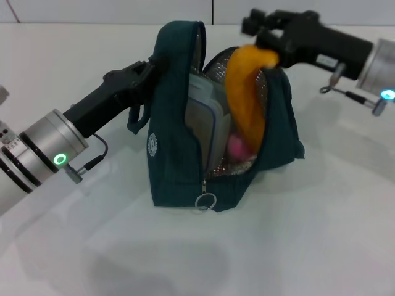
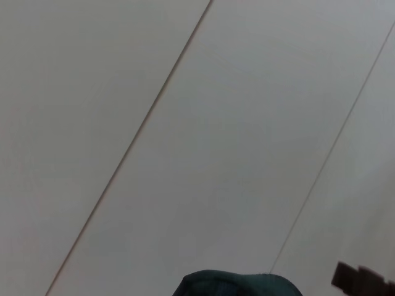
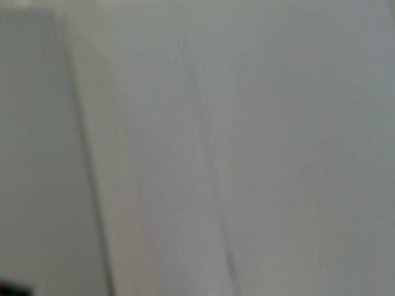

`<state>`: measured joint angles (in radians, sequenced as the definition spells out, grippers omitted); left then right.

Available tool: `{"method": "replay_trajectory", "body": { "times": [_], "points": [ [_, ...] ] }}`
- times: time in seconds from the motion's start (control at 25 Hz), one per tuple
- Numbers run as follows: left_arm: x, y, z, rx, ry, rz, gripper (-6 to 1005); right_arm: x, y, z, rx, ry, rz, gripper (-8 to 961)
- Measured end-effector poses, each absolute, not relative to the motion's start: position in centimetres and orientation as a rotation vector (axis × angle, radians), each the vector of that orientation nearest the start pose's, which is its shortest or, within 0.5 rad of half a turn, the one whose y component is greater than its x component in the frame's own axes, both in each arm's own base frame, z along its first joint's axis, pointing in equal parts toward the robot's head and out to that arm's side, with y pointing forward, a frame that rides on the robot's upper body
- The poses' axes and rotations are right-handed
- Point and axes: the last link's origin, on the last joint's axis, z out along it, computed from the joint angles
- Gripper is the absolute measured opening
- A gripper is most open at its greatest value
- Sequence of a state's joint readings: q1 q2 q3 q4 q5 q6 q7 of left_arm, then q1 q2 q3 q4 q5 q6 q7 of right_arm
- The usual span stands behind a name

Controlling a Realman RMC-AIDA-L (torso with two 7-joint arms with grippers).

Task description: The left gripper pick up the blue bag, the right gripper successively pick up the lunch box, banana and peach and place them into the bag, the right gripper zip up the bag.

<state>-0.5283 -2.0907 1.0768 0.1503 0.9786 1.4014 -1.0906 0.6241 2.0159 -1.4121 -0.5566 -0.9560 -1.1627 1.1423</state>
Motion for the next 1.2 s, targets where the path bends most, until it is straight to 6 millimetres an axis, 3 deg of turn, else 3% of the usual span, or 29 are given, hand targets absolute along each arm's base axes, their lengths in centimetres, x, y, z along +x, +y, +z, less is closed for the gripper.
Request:
{"method": "replay_trajectory", "body": {
  "times": [0.32, 0.76, 1.0, 1.2],
  "points": [
    [-25.6, 33.2, -4.0, -2.130, -0.909, -1.293, 36, 16.5, 37.2, -2.0, -2.574, 0.224, 1.125, 198],
    [-25.9, 33.3, -3.7, -2.103, -0.919, -1.288, 36, 16.3, 35.5, -1.7, -2.838, 0.069, 0.919, 197],
    [-26.0, 33.3, -3.7, -2.097, -0.922, -1.287, 35, 15.8, 35.1, -0.1, -2.738, 0.019, 1.000, 198],
    [-26.0, 33.3, -3.7, -2.093, -0.923, -1.289, 35, 14.8, 35.1, 0.1, -2.744, -0.012, 0.992, 211]
  ]
}}
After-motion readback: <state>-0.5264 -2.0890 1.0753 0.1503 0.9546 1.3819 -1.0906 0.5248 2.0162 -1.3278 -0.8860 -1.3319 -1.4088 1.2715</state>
